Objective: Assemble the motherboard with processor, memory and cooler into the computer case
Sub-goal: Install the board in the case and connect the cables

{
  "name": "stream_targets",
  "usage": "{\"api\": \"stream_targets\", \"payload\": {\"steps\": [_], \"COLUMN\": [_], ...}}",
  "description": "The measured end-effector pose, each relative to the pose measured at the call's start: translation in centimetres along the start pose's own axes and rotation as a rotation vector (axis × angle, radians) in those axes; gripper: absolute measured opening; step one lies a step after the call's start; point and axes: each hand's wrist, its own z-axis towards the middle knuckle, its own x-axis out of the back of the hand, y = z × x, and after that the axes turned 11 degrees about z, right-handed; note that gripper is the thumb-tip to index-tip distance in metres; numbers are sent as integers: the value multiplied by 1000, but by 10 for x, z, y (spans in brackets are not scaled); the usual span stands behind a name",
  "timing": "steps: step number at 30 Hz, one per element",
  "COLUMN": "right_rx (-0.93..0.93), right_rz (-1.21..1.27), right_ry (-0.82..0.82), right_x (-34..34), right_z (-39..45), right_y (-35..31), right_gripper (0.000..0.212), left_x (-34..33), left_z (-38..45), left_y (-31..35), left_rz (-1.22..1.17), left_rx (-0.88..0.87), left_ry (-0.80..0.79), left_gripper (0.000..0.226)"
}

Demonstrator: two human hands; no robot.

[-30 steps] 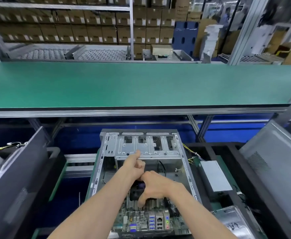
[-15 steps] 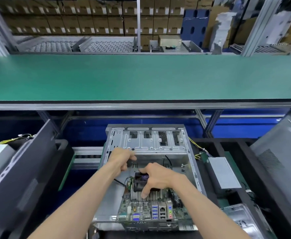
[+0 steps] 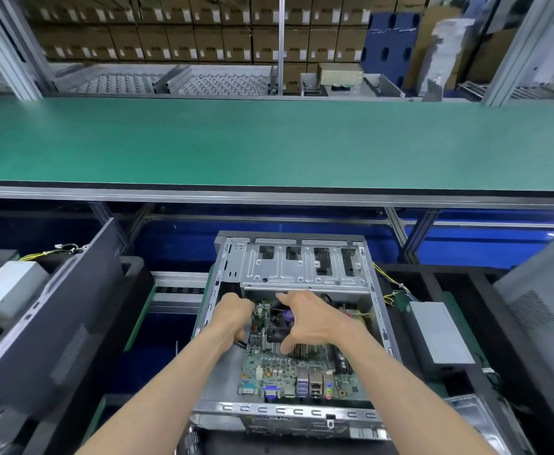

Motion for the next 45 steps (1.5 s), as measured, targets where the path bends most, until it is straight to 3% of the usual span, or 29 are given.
{"api": "stream_targets", "payload": {"steps": [5, 11, 17, 19, 22, 27, 37, 45], "right_rx": [39, 99, 55, 50, 47, 51, 37, 42], "right_rz": [-109, -201, -192, -179, -164, -147, -79, -72], "right_ry": [29, 110, 166, 185, 221, 241, 260, 271], "right_x": [-14, -21, -22, -24, -25, -27, -28, -29], "right_z": [-2, 0, -3, -3, -3, -4, -5, -7], "right_y": [12, 28, 37, 40, 42, 43, 48, 51], "right_gripper": [123, 115, 112, 111, 109, 108, 114, 113], "left_x": [-10, -7, -4, -6, -9, -7, -2, -10], "left_z": [2, -5, -10, -10, -14, -25, -36, -36], "left_y": [-8, -17, -28, -32, -34, -29, -24, -36], "left_rz": [45, 447, 940, 939, 936, 742, 584, 578], "left_rx": [1, -178, -217, -190, -151, -28, 60, 77], "left_ry": [22, 64, -196, -358, -564, -725, -780, -635], "left_gripper": [10, 11, 14, 23, 9, 7, 25, 10]}}
